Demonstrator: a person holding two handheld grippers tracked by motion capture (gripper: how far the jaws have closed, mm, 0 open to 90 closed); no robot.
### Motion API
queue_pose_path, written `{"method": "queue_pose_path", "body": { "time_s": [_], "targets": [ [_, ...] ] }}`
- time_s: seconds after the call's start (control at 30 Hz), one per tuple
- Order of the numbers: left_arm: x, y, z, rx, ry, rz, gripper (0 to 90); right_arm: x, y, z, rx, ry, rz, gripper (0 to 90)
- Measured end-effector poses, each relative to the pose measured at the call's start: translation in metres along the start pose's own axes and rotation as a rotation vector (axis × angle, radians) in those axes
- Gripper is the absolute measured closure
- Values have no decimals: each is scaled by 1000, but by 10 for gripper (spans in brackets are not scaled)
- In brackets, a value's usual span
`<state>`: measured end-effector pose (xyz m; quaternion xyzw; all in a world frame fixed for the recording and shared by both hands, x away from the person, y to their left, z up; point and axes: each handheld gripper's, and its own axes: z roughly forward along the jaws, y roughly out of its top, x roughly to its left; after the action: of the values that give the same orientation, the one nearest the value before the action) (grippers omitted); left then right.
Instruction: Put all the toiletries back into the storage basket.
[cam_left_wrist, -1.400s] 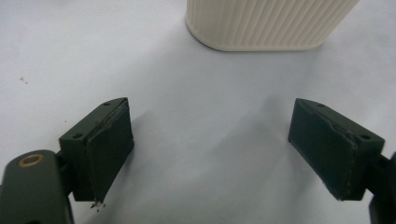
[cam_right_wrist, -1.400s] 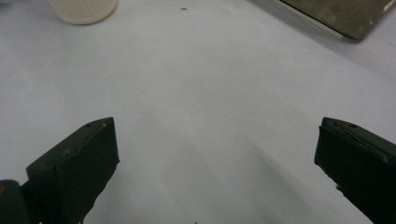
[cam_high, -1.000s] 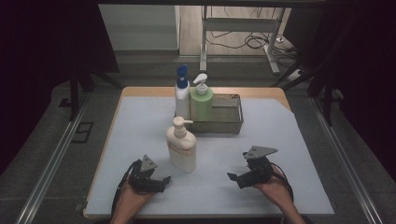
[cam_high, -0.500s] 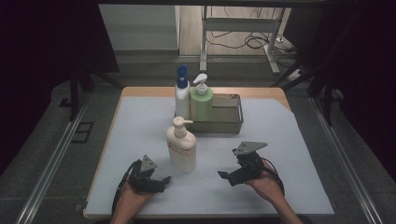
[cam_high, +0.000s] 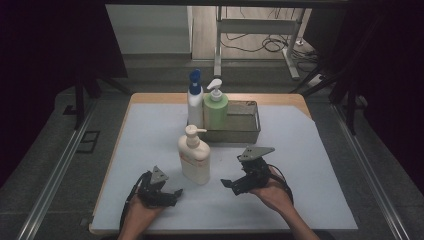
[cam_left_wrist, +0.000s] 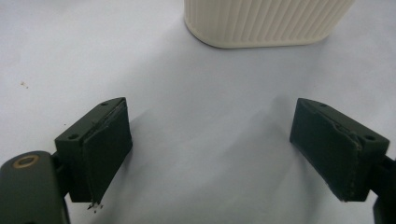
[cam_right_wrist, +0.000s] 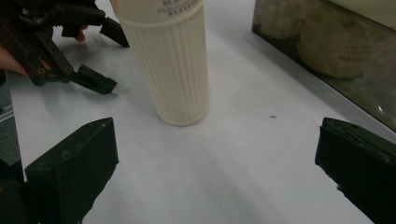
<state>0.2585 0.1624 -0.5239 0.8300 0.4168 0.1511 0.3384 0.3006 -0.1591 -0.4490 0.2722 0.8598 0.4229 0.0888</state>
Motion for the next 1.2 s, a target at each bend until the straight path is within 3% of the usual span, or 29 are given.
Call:
{"method": "queue_pose_path", "body": {
  "time_s": [0.33, 0.57, 0.67, 1.2],
  "targets": [
    [0, 0, 0, 1, 0, 0, 124, 10, 18, 9, -38, 13, -6, 0],
    [-1, 0, 0, -5, 4, -1, 125, 14, 28, 18, -22, 4, -29, 12],
    [-4, -1, -1, -10, 19, 21, 138, 16, 31, 21, -16, -1, -29, 30],
    [-2, 0, 0, -7, 5, 8, 141, 28, 54, 31, -15, -33, -75, 72]
  ]
}}
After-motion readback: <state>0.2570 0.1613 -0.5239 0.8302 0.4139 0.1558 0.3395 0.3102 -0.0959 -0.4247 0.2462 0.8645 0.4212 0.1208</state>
